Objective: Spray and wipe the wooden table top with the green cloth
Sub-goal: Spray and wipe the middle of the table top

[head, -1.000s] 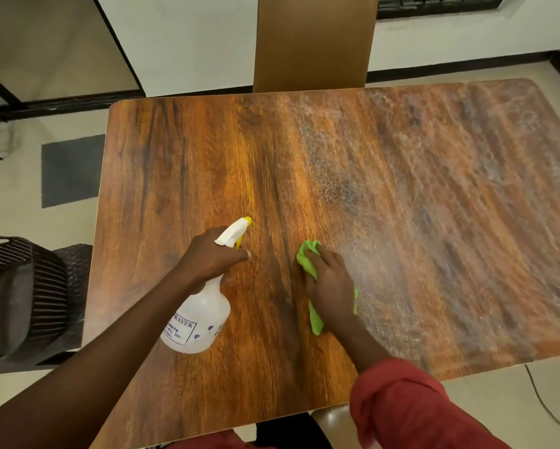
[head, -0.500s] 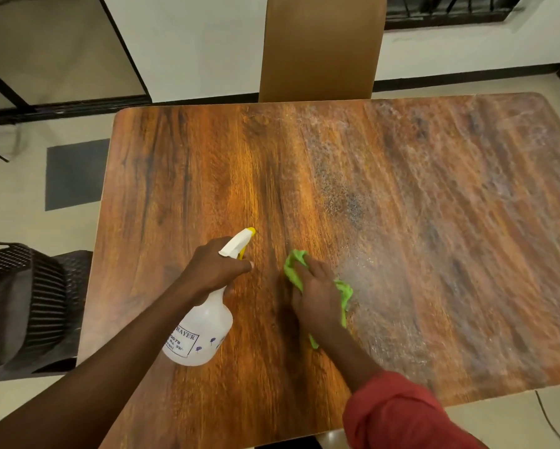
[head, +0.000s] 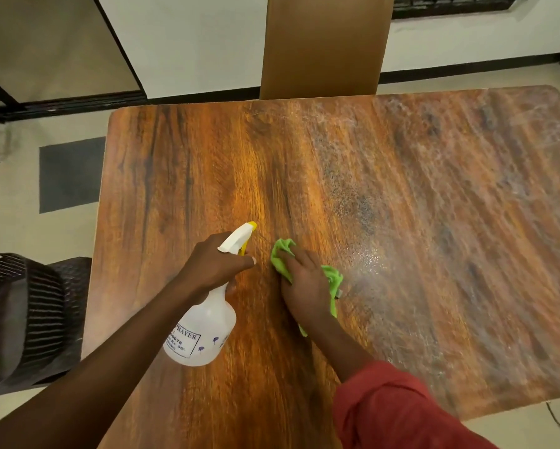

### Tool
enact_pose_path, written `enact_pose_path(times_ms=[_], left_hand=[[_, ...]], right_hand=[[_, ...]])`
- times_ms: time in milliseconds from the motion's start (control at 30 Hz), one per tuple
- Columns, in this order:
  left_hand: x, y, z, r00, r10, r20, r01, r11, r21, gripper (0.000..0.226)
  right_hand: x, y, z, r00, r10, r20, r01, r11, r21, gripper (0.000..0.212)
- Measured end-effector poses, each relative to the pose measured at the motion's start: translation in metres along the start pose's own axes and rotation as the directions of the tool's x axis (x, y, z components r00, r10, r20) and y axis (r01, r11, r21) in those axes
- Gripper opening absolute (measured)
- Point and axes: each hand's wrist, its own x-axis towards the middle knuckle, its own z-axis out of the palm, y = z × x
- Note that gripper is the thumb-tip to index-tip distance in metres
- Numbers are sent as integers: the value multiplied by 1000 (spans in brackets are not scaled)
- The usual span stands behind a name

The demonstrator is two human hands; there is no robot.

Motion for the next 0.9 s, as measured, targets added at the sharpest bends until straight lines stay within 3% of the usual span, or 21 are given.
enact_pose_path(times_ms=[67, 200, 267, 500, 567, 667, 733, 800, 900], left_hand=[[2, 3, -4, 1000, 13, 6, -13, 1000, 4, 55], [11, 9, -17, 999, 27, 23, -26, 999, -47, 47], [16, 9, -24, 999, 34, 20, -33, 998, -54, 46], [22, 16, -32, 996, 51, 78, -43, 994, -103, 43], [26, 17, -36, 994, 52, 92, -43, 994, -102, 39], [32, 17, -44, 993, 47, 112, -38, 996, -81, 47], [35, 15, -49, 993, 46, 105, -38, 996, -78, 48], [37, 15, -51, 995, 47, 87, -41, 996, -75, 40], [40, 20, -47, 997, 56, 47, -51, 994, -99, 20]], right_hand=[[2, 11, -2, 1000, -23, -13, 23, 1000, 0, 52], [35, 42, -16, 946, 266, -188, -263, 964, 44, 45], [50, 31, -9, 924, 320, -209, -328, 945, -4, 45], [25, -36, 30, 1000, 1, -18, -2, 999, -33, 50], [32, -20, 19, 999, 37, -23, -38, 998, -46, 56], [51, 15, -3, 954, 263, -147, -270, 962, -31, 52], [58, 17, -4, 921, 335, -200, -350, 935, -46, 52], [56, -10, 10, 945, 280, -170, -293, 955, -54, 54], [45, -46, 33, 996, 66, -63, -69, 996, -57, 51]])
